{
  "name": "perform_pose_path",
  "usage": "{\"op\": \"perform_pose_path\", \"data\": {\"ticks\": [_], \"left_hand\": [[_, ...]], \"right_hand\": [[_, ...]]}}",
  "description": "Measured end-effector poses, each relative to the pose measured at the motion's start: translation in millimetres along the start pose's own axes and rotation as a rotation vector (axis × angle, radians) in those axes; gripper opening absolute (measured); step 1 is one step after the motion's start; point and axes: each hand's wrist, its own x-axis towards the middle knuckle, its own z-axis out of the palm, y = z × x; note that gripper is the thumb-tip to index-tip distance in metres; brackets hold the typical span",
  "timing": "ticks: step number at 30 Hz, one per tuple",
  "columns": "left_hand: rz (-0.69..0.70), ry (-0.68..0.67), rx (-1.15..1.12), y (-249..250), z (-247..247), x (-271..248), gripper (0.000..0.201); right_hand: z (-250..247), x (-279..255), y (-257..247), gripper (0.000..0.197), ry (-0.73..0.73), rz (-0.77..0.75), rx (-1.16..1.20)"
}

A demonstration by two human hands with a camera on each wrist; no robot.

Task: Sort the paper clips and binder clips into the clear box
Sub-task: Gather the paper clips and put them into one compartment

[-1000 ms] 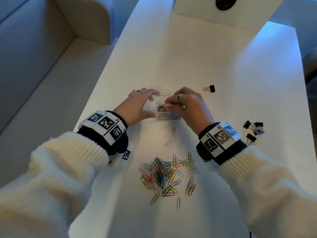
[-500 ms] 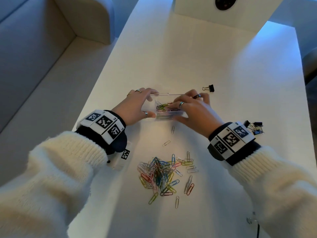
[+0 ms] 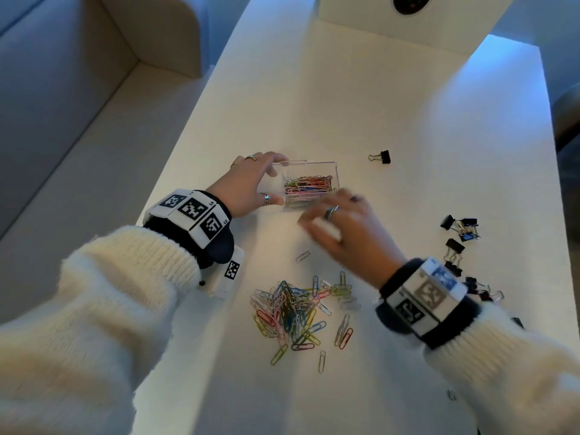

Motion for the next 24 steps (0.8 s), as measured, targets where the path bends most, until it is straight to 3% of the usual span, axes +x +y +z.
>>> {"op": "perform_pose_path", "data": {"ticks": [4,6,8,11,14,18,24], "left_hand": [[-0.007,-0.004,-0.009,1.8,-1.5,-0.7,0.063],[-0.009,-0.008,0.002,2.9,-1.6,-1.5,0.064],[-0.009,-0.010,0.014,3.0,-1.6,-1.4,0.065],[-0.008,-0.004,0.022,3.2,-1.4,-1.4,0.064],[-0.001,-0.003,0.021,4.0,-1.1,-2.5,0.064],[-0.009,-0.003,0.021,4.2,-0.2,-3.4,0.065],[-0.027,-0.011,0.036,4.6,1.2,-3.3,0.065]], "right_hand": [[37.4,-38.6,-32.9,0.058,-0.661,-0.161,-0.114],[51.0,-51.5,-31.5,0.064,-0.800,-0.263,-0.182],[52.1,-59.1,-24.4,0.061,-0.816,-0.319,-0.247],[40.7,-65.5,-12.3,0.053,-0.728,-0.226,-0.221],[29.5,-71.4,-5.4,0.065,-0.685,-0.068,-0.163],[28.4,-75.3,-8.1,0.081,-0.714,-0.003,-0.194],[34.0,-69.5,-9.5,0.051,-0.619,0.057,-0.062]]}}
